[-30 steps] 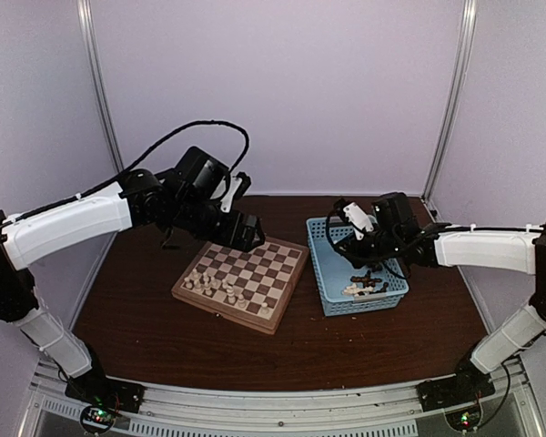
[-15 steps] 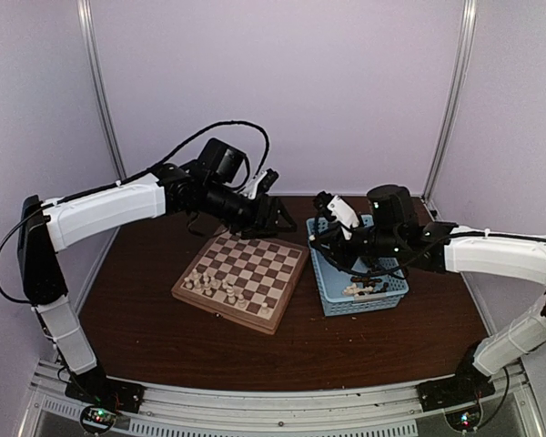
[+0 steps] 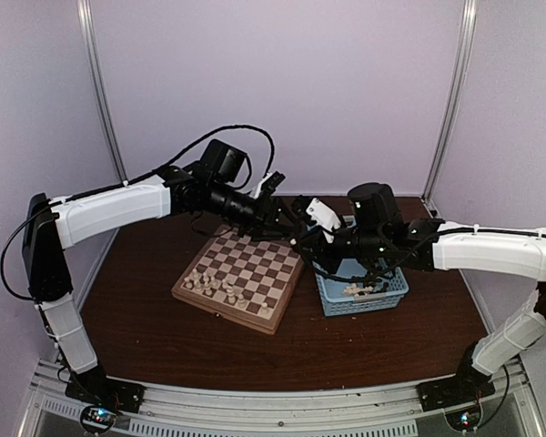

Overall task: Set up the chess pieces on the board
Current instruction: Place the chess piece on the chessboard.

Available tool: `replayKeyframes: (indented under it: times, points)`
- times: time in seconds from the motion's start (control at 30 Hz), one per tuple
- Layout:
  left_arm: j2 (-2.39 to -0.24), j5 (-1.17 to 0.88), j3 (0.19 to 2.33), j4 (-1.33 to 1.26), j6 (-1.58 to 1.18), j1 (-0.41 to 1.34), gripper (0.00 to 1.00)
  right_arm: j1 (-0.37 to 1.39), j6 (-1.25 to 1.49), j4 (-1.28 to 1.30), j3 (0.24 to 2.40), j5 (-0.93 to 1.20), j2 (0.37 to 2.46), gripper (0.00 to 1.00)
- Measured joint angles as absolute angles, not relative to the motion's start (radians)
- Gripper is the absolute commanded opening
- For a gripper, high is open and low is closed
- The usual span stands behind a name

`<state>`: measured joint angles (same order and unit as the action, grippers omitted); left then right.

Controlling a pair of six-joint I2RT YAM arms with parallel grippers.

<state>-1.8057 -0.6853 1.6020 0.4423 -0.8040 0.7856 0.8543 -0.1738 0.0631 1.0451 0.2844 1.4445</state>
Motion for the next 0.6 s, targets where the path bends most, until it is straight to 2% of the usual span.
replayKeyframes:
  times: [0.07, 0.2, 0.27, 0.4, 0.6]
  points:
    - [-1.806, -0.692, 1.602, 0.442, -0.806, 0.786, 0.49, 0.857, -0.173, 0.064, 1.045, 0.279, 1.446, 0.11]
    - [-1.806, -0.697, 1.594, 0.442, -0.808, 0.786, 0.58, 0.858, -0.173, 0.057, 1.045, 0.266, 1.446, 0.11]
    - [-1.806, -0.696, 1.59, 0.442, -0.811, 0.786, 0.59, 0.858, -0.173, 0.056, 1.045, 0.261, 1.444, 0.11]
    - [-1.806, -0.696, 1.579, 0.442, -0.813, 0.786, 0.49, 0.858, -0.173, 0.056, 1.045, 0.253, 1.434, 0.11]
    - [-1.806, -0.704, 1.575, 0.433, -0.824, 0.786, 0.41, 0.858, -0.173, 0.055, 1.045, 0.251, 1.418, 0.12]
